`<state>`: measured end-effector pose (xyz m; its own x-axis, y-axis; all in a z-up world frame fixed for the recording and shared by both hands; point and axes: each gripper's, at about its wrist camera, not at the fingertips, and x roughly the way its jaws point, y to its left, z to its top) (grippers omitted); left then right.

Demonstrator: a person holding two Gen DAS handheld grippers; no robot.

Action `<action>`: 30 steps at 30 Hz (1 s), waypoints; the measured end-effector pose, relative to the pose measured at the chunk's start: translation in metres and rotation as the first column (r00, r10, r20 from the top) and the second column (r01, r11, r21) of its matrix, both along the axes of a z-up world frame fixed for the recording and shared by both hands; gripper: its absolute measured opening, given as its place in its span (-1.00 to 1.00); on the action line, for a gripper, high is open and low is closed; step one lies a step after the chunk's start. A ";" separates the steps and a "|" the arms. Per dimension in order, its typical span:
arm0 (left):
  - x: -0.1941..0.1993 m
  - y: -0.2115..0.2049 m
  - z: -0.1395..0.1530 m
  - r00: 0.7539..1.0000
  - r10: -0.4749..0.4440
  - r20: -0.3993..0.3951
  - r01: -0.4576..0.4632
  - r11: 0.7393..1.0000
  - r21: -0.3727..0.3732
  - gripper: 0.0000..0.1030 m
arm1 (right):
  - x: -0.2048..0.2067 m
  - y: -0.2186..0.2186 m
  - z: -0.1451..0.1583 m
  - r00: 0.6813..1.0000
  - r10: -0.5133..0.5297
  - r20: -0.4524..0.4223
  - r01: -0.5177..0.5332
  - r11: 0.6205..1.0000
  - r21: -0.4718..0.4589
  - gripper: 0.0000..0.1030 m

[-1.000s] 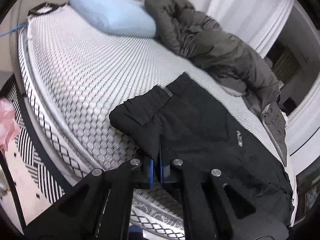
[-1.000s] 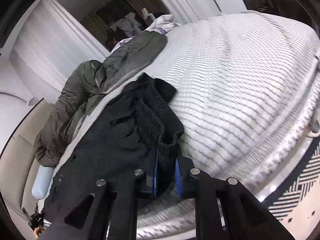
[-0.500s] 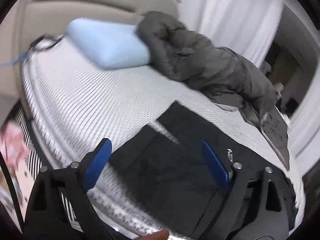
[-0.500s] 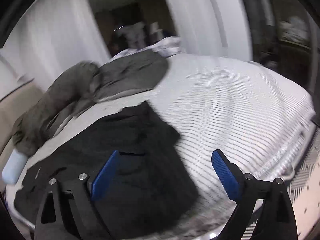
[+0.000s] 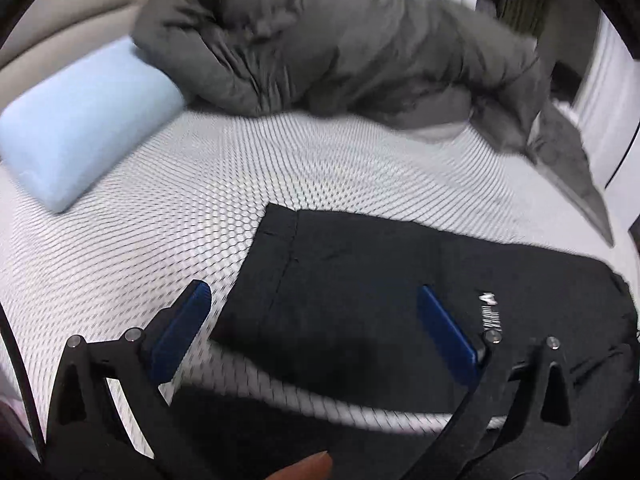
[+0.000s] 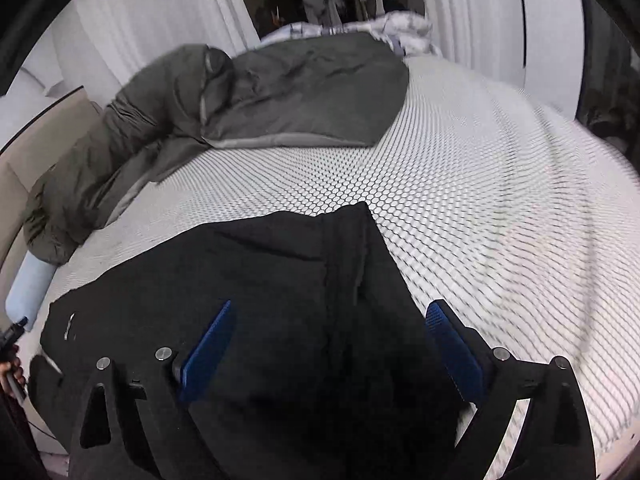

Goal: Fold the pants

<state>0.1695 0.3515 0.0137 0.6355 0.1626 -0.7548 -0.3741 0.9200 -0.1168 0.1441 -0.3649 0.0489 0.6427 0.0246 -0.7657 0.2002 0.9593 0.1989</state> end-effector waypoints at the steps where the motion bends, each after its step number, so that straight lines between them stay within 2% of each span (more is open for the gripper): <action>1: 0.017 0.005 -0.011 0.999 -0.011 -0.040 0.012 1.000 0.011 0.98 | 0.012 -0.004 -0.005 1.000 -0.002 -0.019 0.002 1.000 0.008 0.79; 4: 0.055 0.017 -0.039 0.987 -0.051 -0.155 0.057 0.998 0.032 0.86 | 0.051 -0.017 -0.021 0.997 -0.008 -0.080 0.008 1.000 0.000 0.76; 6: 0.076 0.026 -0.059 0.967 -0.069 -0.246 0.071 0.997 0.002 0.67 | 0.071 -0.024 -0.033 0.992 -0.007 -0.123 0.007 1.000 -0.004 0.76; 7: 0.086 0.033 -0.067 0.957 -0.062 -0.282 0.060 0.998 -0.016 0.67 | 0.077 -0.027 -0.038 0.990 -0.009 -0.142 0.008 1.000 -0.009 0.76; 11: 0.105 0.045 -0.072 0.950 -0.094 -0.297 0.078 0.995 -0.064 0.75 | 0.099 -0.035 -0.058 0.979 0.021 -0.204 -0.018 1.000 0.017 0.76; 12: 0.109 0.048 -0.073 0.946 -0.099 -0.307 0.078 0.994 -0.079 0.75 | 0.103 -0.036 -0.064 0.975 0.030 -0.218 -0.026 0.999 0.021 0.70; 13: 0.114 0.049 -0.072 0.943 -0.103 -0.317 0.079 0.993 -0.088 0.72 | 0.105 -0.035 -0.067 0.973 0.040 -0.229 -0.035 0.999 0.025 0.45; 14: 0.118 0.049 -0.070 0.940 -0.114 -0.321 0.090 0.992 -0.087 0.61 | 0.108 -0.034 -0.070 0.970 0.055 -0.237 -0.048 0.998 0.032 0.34; 15: 0.122 0.048 -0.067 0.941 -0.118 -0.317 0.099 0.992 -0.078 0.22 | 0.111 -0.031 -0.071 0.969 0.062 -0.240 -0.059 0.998 0.020 0.14; 16: 0.125 0.047 -0.062 0.944 -0.101 -0.314 0.091 0.995 -0.047 -0.19 | 0.113 -0.028 -0.071 0.969 0.078 -0.235 -0.076 0.997 0.017 -0.22; 17: 0.127 0.047 -0.059 0.948 -0.096 -0.305 0.088 0.995 -0.041 -0.28 | 0.114 -0.023 -0.069 0.970 0.101 -0.219 -0.100 0.995 0.019 -0.36; 19: 0.132 0.043 -0.053 0.954 -0.102 -0.281 0.098 0.995 -0.026 -0.34 | 0.116 -0.015 -0.061 0.975 0.115 -0.190 -0.120 0.993 -0.013 -0.56; 21: 0.141 0.040 -0.051 0.962 -0.087 -0.259 0.092 0.996 0.005 -0.35 | 0.121 -0.009 -0.055 0.980 0.109 -0.167 -0.122 0.990 -0.073 -0.60; 23: 0.150 0.039 -0.053 0.973 -0.059 -0.222 0.059 0.998 -0.005 -0.35 | 0.128 -0.009 -0.052 0.985 0.089 -0.145 -0.103 0.990 -0.094 -0.61; 27: 0.192 0.041 -0.054 0.979 -0.028 -0.200 0.018 0.999 -0.051 -0.35 | 0.148 -0.014 -0.056 0.993 0.035 -0.111 -0.045 0.995 -0.090 -0.61; 30: 0.214 0.034 -0.060 0.979 -0.002 -0.202 -0.006 0.999 -0.042 -0.35 | 0.169 -0.023 -0.056 0.996 -0.015 -0.093 0.008 0.997 -0.072 -0.59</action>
<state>0.3832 0.3854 -0.0461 0.4688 0.1288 -0.8739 -0.3959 0.9150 -0.0776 0.3129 -0.3877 -0.0069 0.5685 -0.0395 -0.8217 0.2260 0.9679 0.1098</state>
